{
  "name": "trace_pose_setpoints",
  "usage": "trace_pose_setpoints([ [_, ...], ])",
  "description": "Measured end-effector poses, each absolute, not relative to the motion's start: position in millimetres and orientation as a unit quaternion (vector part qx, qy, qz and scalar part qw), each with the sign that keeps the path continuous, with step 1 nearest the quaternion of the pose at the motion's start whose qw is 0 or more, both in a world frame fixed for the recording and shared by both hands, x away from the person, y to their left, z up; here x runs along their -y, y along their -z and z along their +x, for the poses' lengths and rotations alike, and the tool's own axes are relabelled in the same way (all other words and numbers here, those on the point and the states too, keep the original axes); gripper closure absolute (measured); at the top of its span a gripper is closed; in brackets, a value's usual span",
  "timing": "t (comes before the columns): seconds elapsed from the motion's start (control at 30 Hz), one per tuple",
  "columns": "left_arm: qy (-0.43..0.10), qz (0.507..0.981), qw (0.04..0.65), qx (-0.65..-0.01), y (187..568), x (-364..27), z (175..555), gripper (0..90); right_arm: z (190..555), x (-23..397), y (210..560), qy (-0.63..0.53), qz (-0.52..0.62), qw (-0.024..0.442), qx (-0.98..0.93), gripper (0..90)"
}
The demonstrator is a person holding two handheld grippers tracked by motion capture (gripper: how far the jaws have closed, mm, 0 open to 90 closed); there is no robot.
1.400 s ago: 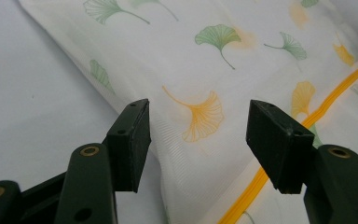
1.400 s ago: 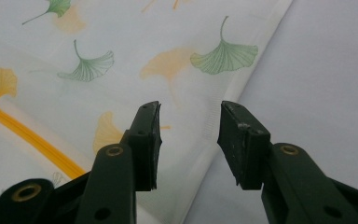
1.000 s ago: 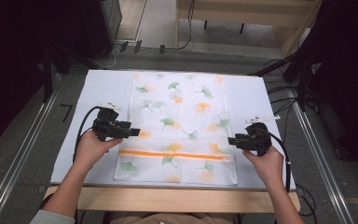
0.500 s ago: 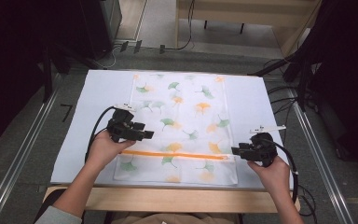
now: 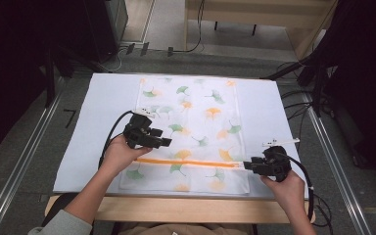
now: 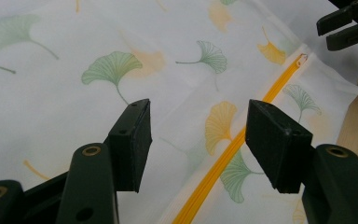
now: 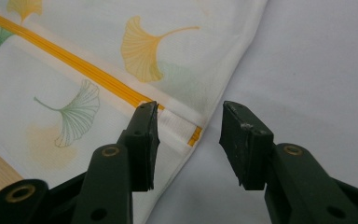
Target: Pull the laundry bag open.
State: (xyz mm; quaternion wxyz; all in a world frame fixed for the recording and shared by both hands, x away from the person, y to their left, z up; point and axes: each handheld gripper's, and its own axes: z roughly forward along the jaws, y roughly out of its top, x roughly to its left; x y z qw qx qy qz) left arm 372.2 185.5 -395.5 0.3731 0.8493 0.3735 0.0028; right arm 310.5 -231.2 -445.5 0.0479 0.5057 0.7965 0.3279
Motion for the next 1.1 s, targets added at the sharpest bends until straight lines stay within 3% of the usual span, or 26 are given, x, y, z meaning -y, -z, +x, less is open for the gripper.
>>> trace_pose_setpoints([
  [0.43,-0.002,0.852,0.366,-0.374,399,-181,375,41.4,312,227,463,-0.307,0.502,0.032,-0.808,52.8],
  [0.73,-0.006,0.851,0.367,-0.375,399,-181,375,41.7,313,219,464,-0.308,0.485,0.046,-0.817,51.3],
  [0.97,-0.008,0.854,0.367,-0.369,399,-179,374,45.9,306,204,464,-0.268,0.45,0.109,-0.845,63.2],
  [1.1,-0.009,0.856,0.368,-0.364,399,-176,372,49.8,307,202,463,-0.265,0.452,0.105,-0.846,68.6],
])
